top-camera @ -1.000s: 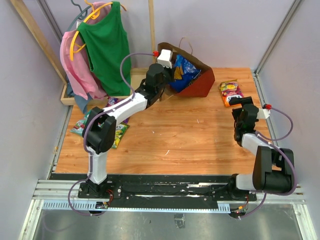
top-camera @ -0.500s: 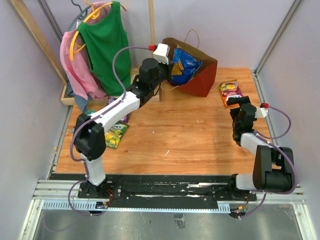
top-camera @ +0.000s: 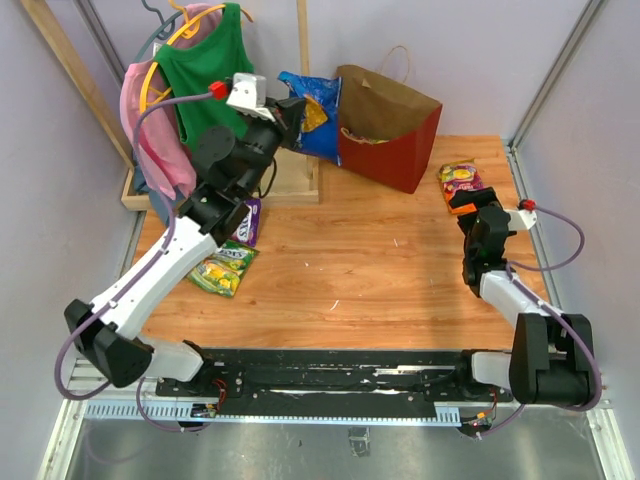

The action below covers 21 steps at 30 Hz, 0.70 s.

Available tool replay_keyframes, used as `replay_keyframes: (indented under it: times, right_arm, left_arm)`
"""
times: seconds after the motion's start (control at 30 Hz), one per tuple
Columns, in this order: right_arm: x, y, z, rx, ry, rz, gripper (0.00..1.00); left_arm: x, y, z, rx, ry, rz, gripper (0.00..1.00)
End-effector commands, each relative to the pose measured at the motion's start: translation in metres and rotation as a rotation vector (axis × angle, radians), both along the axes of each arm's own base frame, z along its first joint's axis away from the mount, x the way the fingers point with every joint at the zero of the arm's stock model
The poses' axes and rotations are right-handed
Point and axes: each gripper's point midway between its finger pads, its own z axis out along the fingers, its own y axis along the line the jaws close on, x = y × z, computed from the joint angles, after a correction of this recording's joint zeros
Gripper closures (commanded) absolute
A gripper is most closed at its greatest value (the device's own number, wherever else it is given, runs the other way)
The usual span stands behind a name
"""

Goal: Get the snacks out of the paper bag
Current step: Pick up the snack from the paper bag, then place the snack at the center of the board.

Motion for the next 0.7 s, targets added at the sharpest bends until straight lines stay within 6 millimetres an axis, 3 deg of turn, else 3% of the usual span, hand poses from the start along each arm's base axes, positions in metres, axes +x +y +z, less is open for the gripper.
replay_keyframes:
  times: [0.0,0.2,0.4,0.5,0.67]
  right_arm:
    - [-0.005,-0.003,0.024,-0.110,0.012,-0.048,0.01]
    - [-0.022,-0.008,0.052,-0.197,0.013,-0.124,0.02]
    - [-0.036,-0.012,0.072,-0.217,-0.031,-0.154,0.02]
    - [-0.043,-0.017,0.078,-0.240,-0.034,-0.179,0.02]
    - [-0.051,-0.023,0.081,-0.257,-0.045,-0.206,0.02]
  left_arm:
    - [-0.029,0.008,0.031,-0.060,-0.048,-0.068,1.00]
    - [-0.049,-0.035,-0.010,0.062,0.150,-0.312,0.99]
    - [-0.057,-0.068,-0.050,0.098,0.267,-0.401,0.99]
    - [-0.047,-0.085,-0.088,0.120,0.383,-0.406,1.00]
    - [0.006,-0.081,-0.161,0.187,0.554,-0.167,0.99]
